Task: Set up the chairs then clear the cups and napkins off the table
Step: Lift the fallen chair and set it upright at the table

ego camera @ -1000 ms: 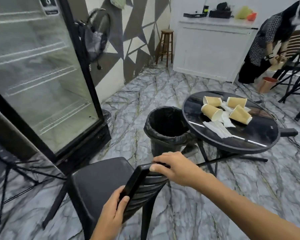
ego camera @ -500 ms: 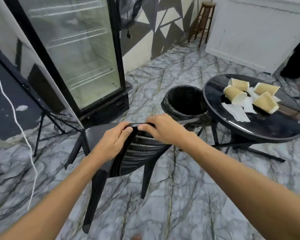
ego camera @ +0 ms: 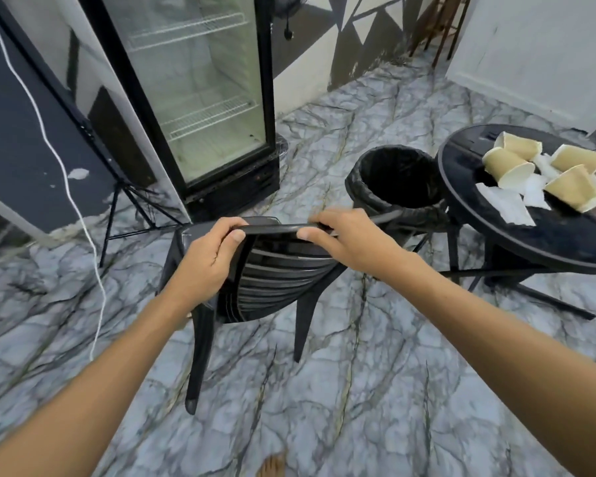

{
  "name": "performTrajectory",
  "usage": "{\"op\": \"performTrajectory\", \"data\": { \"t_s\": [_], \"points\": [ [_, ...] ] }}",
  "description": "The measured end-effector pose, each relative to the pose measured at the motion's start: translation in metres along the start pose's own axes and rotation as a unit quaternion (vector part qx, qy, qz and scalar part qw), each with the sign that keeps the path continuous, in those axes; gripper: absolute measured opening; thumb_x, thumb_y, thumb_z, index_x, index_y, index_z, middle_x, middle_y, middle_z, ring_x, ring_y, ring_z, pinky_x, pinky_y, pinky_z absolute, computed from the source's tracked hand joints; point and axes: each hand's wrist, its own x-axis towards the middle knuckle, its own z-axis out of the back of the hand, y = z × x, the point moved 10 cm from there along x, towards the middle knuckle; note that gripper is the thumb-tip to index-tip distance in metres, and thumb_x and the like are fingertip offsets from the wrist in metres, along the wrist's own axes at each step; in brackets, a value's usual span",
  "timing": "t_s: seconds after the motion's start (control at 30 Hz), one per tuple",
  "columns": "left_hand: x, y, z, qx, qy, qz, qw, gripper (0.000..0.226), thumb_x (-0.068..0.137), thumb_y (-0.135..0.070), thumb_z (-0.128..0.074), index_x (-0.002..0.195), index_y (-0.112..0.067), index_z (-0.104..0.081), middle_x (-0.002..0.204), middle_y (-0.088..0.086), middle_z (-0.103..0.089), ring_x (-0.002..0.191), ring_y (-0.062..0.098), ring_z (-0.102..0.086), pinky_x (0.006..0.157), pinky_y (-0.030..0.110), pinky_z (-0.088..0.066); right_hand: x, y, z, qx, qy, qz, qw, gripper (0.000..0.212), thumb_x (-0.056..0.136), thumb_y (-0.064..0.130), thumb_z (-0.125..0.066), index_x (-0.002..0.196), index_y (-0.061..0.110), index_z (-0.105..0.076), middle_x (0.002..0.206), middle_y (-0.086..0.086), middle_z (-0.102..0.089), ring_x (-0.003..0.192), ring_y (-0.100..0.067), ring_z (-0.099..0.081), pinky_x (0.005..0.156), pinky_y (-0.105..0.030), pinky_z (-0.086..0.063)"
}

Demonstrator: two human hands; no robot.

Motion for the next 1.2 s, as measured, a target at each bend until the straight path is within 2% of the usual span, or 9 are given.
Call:
{"op": "performTrajectory", "data": {
  "t_s": [0.07,0.17,0.3,0.4,0.57,0.7,0.9,1.0,1.2],
  "points": [
    [-0.018,0.014,0.017,0.0,-0.005,0.012,1.0,0.04,0.102,-0.058,-0.029,0.12,-0.033,-0.054,0.091,0.017,-0.067,0.081,0.034,-0.063,0.075,0.046,-0.047,-0.005,-0.006,-0.005,0.019,0.013,-0.001,1.0,0.044,0.096,0.05,-0.049,0.096,0.009,-0.066,0.079,-0.005,-0.063,0.078,-0.022,-0.059,0.076,-0.045,-0.047],
    [-0.051,0.036,0.05,-0.017,-0.02,0.029,0.999,0.034,0.104,-0.047,-0.032,0.122,-0.031,-0.057,0.106,-0.003,-0.068,0.098,0.013,-0.064,0.089,0.038,-0.048,-0.004,0.0,-0.018,0.022,0.039,0.022,0.999,0.041,0.095,0.057,-0.046,0.088,0.018,-0.06,0.072,0.009,-0.054,0.069,-0.007,-0.051,0.066,-0.035,-0.038],
    [-0.1,0.068,0.087,0.015,-0.025,0.065,0.997,0.035,0.101,-0.05,-0.038,0.12,-0.028,-0.056,0.099,-0.004,-0.065,0.09,0.012,-0.063,0.083,0.034,-0.048,0.006,0.03,-0.047,0.027,0.071,0.045,0.996,0.061,0.092,0.064,-0.044,0.094,0.007,-0.064,0.076,-0.008,-0.062,0.073,-0.022,-0.056,0.07,-0.043,-0.046],
    [-0.127,0.084,0.108,0.074,-0.038,0.084,0.993,0.034,0.092,-0.056,-0.045,0.111,-0.029,-0.054,0.1,-0.012,-0.059,0.095,-0.003,-0.055,0.08,0.013,-0.041,0.017,0.077,-0.079,0.046,0.076,0.067,0.994,0.061,0.09,0.065,-0.045,0.093,0.007,-0.065,0.077,-0.007,-0.061,0.073,-0.021,-0.054,0.07,-0.038,-0.046],
    [-0.178,0.123,0.14,0.072,-0.083,0.158,0.981,0.044,0.084,-0.061,-0.053,0.104,-0.022,-0.058,0.096,-0.009,-0.056,0.089,0.004,-0.053,0.075,0.03,-0.043,0.026,0.133,-0.133,0.005,0.099,0.064,0.993,0.057,0.089,0.067,-0.043,0.088,0.013,-0.059,0.08,-0.002,-0.054,0.08,-0.02,-0.047,0.085,-0.039,-0.039],
    [-0.204,0.126,0.153,0.084,-0.102,0.164,0.978,0.048,0.08,-0.066,-0.055,0.102,-0.023,-0.062,0.098,-0.012,-0.059,0.094,0.003,-0.055,0.079,0.024,-0.042,0.025,0.163,-0.158,-0.035,0.101,0.083,0.991,0.054,0.091,0.065,-0.045,0.088,0.013,-0.057,0.081,0.002,-0.049,0.087,-0.023,-0.048,0.089,-0.041,-0.037],
    [-0.214,0.127,0.154,0.036,-0.099,0.192,0.976,0.049,0.077,-0.066,-0.059,0.101,-0.024,-0.066,0.099,-0.002,-0.059,0.094,0.01,-0.057,0.079,0.022,-0.041,0.023,0.148,-0.149,0.033,0.109,0.103,0.988,0.053,0.089,0.064,-0.051,0.102,0.015,-0.068,0.083,0.006,-0.061,0.081,-0.013,-0.053,0.088,-0.04,-0.044],
    [-0.218,0.133,0.158,0.017,-0.096,0.205,0.974,0.054,0.074,-0.068,-0.061,0.102,-0.023,-0.067,0.101,-0.005,-0.061,0.095,0.009,-0.058,0.078,0.016,-0.041,0.026,0.108,-0.133,0.018,0.116,0.073,0.99,0.063,0.083,0.073,-0.05,0.107,0.019,-0.069,0.095,0.008,-0.067,0.094,-0.013,-0.06,0.097,-0.041,-0.042],
    [-0.211,0.146,0.158,0.009,-0.084,0.237,0.968,0.058,0.066,-0.074,-0.063,0.097,-0.025,-0.071,0.099,-0.008,-0.066,0.088,0.004,-0.061,0.078,0.031,-0.048,0.04,0.041,-0.117,0.036,0.166,0.015,0.985,0.068,0.078,0.077,-0.058,0.116,0.021,-0.065,0.104,0.009,-0.063,0.097,-0.008,-0.058,0.088,-0.03,-0.049]
  ]
}}
